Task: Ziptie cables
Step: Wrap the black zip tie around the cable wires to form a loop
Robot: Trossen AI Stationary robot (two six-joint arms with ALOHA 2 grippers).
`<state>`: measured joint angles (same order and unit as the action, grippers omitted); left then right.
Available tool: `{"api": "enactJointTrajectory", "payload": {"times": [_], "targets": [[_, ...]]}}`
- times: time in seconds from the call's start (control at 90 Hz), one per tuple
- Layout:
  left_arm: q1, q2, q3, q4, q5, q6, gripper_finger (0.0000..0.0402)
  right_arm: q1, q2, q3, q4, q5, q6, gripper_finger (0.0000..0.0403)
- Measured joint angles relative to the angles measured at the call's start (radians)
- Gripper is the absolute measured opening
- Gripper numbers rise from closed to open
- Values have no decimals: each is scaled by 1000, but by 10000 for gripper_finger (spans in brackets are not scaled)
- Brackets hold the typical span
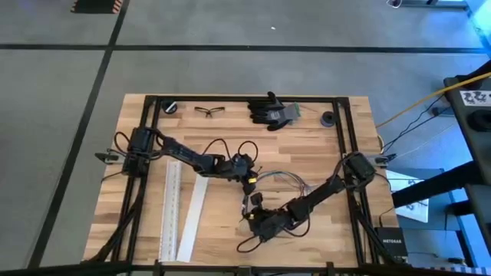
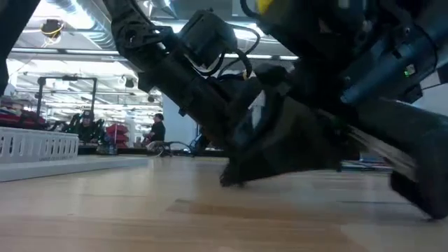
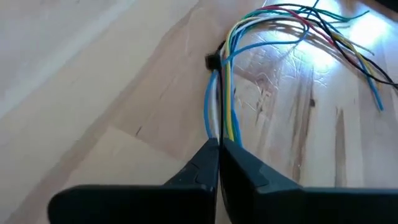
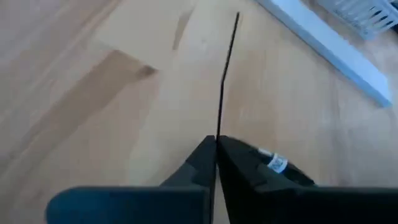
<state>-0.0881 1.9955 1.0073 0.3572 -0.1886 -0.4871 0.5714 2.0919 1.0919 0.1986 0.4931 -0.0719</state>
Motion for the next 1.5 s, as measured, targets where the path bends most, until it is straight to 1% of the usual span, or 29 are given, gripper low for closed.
{"api": "enactJointTrajectory", "payload": {"times": [0.089, 0.211, 0.4, 0.522, 0.611, 0.689, 0.867, 1.022, 1.178, 1.322, 1.422, 1.5], "targets": [[-12, -9, 0, -8, 0, 33, 0, 7, -24, -25, 16, -7, 57, 0], [-33, -33, 0, -21, 0, 101, 0, 20, -47, -84, 62, -3, 178, 0], [-60, -53, 0, -48, -1, 213, 0, 26, -78, -201, 316, -16, 317, 0], [-70, -59, 0, -71, -3, 266, 0, 25, -85, -256, 433, -41, 382, 0], [-74, -59, 0, -95, -23, 294, 0, 24, -85, -286, 506, -56, 436, 0], [-82, -59, 0, -94, -50, 327, 0, 24, -85, -307, 560, -59, 486, 0], [-106, -62, 0, -87, -74, 421, 0, 24, -87, -350, 733, -67, 620, 0], [-127, -86, 0, -80, -127, 534, 0, 24, -88, -389, 760, -42, 722, 0], [-143, -110, 0, -95, -167, 626, 0, 7, -88, -461, 896, -40, 802, 0], [-165, -111, 0, -85, -168, 677, 0, -26, -88, -494, 1034, -59, 802, 0], [-177, -111, 0, -83, -171, 703, 0, -55, -88, -509, 1033, -115, 822, 0], [-186, -110, 0, -86, -193, 712, 0, -67, -79, -515, 1030, -146, 857, 0]]}}
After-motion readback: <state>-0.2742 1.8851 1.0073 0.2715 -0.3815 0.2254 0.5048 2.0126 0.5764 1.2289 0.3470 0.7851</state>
